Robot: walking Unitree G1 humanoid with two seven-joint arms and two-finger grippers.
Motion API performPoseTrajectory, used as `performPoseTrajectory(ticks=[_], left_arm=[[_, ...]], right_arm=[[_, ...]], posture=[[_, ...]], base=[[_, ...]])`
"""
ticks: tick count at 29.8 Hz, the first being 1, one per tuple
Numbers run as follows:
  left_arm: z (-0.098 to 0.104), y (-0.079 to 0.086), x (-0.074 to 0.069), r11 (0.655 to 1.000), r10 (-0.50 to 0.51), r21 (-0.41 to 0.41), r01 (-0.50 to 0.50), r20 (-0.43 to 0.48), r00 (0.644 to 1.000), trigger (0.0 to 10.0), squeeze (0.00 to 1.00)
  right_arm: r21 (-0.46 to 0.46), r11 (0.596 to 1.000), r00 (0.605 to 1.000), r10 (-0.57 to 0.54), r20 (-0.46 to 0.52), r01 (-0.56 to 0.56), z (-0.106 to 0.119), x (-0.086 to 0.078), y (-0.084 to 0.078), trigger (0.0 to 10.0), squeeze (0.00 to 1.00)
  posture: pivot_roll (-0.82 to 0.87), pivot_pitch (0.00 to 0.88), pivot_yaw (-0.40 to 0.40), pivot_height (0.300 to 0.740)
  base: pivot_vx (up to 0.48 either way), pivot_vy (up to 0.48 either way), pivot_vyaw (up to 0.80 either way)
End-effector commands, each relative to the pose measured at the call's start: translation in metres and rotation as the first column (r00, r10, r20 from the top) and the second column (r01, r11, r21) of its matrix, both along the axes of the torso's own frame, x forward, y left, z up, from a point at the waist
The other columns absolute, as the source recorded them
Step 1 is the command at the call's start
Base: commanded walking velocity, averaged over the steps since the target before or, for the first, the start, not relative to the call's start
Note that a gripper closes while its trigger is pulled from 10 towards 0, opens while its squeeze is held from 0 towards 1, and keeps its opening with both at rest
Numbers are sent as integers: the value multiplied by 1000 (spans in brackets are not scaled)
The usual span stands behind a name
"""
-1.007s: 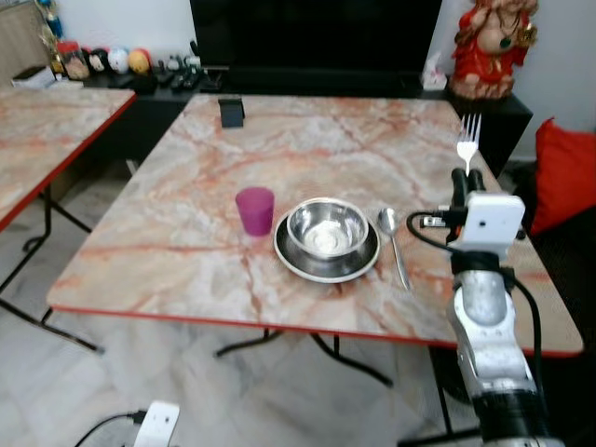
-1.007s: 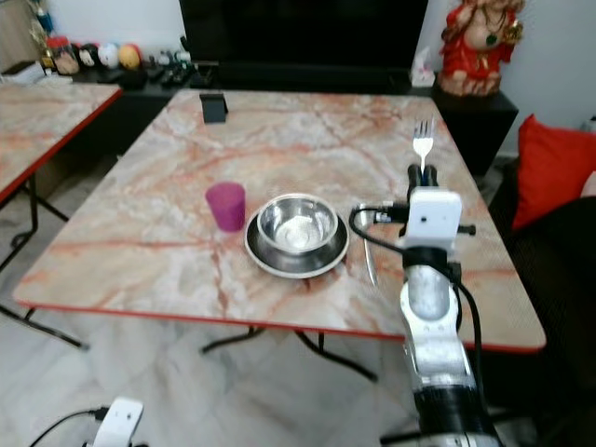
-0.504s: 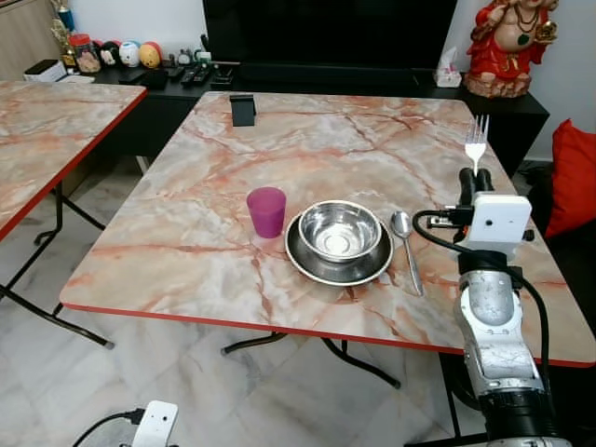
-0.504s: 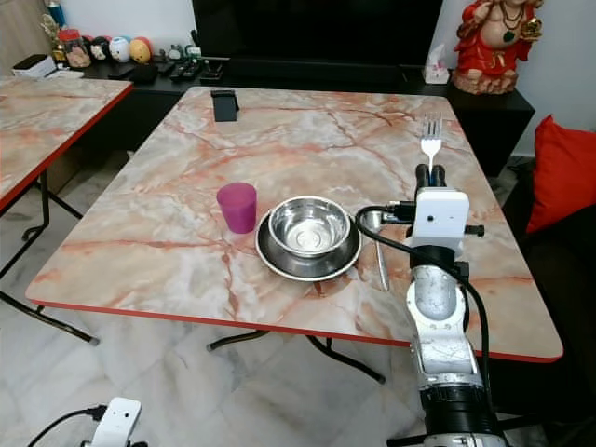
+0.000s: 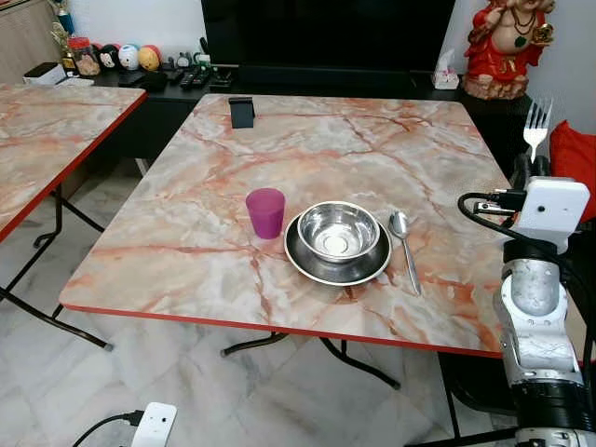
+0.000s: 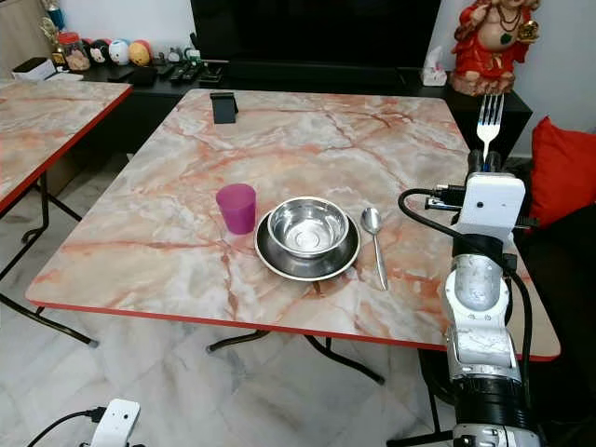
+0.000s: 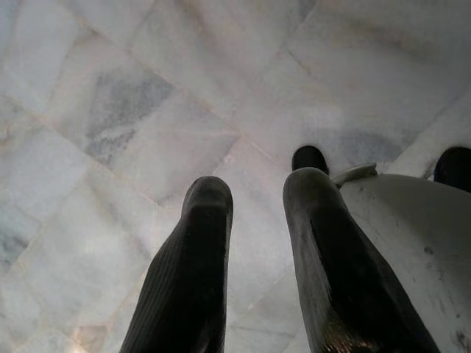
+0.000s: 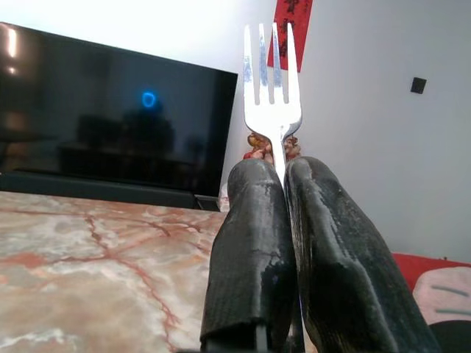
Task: Setting the table
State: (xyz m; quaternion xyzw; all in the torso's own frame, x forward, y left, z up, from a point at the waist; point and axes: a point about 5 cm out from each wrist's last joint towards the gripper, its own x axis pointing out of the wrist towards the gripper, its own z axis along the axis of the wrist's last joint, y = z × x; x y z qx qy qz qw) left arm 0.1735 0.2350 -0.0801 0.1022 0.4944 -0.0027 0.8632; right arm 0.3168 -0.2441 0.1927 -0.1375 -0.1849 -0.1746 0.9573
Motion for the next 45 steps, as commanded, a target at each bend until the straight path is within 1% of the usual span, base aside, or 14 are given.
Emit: performPoseTrajectory(ticks=[1,6,21,26,30,33,35,36,37,38,40,41,43,45], left_arm=[[0,2,0,1000,18,3,-18,-3,1000,10000,0],[0,2,0,1000,17,1,-17,1,1000,10000,0],[1,1,1,1000,12,1,-12,0,1000,10000,0],[1,1,1,1000,11,2,-11,1,1000,10000,0],[1,1,2,1000,10,1,-10,1,1000,10000,0],[1,1,2,1000,6,1,-6,-3,1000,10000,0],[1,1,2,1000,0,0,0,-6,1000,10000,0],[1,1,2,1000,0,0,0,-6,1000,10000,0],[1,1,2,1000,-2,0,2,-7,1000,10000,0],[1,1,2,1000,-3,0,3,-8,1000,10000,0],[1,1,2,1000,-4,-1,4,-9,1000,10000,0],[1,0,2,1000,-6,-2,6,-10,1000,10000,0],[1,0,2,1000,-6,-3,6,-10,1000,10000,0],[1,0,2,1000,-9,-6,9,-11,1000,10000,0]], right_arm=[[11,1000,1000,-6,9,6,5,3,2,10000,0],[10,1000,1000,11,-1,-11,2,4,8,10000,0],[15,1000,1000,10,-25,-10,-2,6,12,10000,0],[14,1000,999,7,-34,-7,-1,7,10,10000,0],[-5,1000,998,-13,-60,13,-1,8,4,10000,0],[-21,999,991,-40,-124,37,-4,8,-4,10000,0],[27,999,960,-11,-279,19,-19,11,-9,10000,0],[27,999,960,-11,-279,19,-19,11,-9,10000,0],[77,997,941,15,-338,12,-27,10,-11,10000,0],[103,995,928,35,-370,3,-31,9,-11,10000,0],[123,992,904,65,-422,-14,-38,7,-11,10000,0],[143,990,880,79,-468,-13,-45,3,-14,10000,0],[157,988,869,84,-487,-7,-48,1,-15,10000,0],[184,983,823,116,-555,-15,-59,-5,-17,10000,0]], posture=[[-7,0,4,731],[-6,0,5,731],[-5,0,5,731],[-5,0,4,731],[-10,0,5,731],[-21,0,11,731],[-40,0,16,731],[-40,0,16,731],[-40,0,16,731],[-40,0,16,731],[-52,0,14,731],[-52,0,14,731],[-52,0,14,731],[-69,0,10,731]], base=[[285,0,0],[291,0,0],[275,0,0],[0,0,0],[0,0,0],[0,0,0],[0,0,0],[0,0,0],[0,0,0],[0,0,0],[0,0,0],[0,0,0],[0,0,0],[0,0,0]])
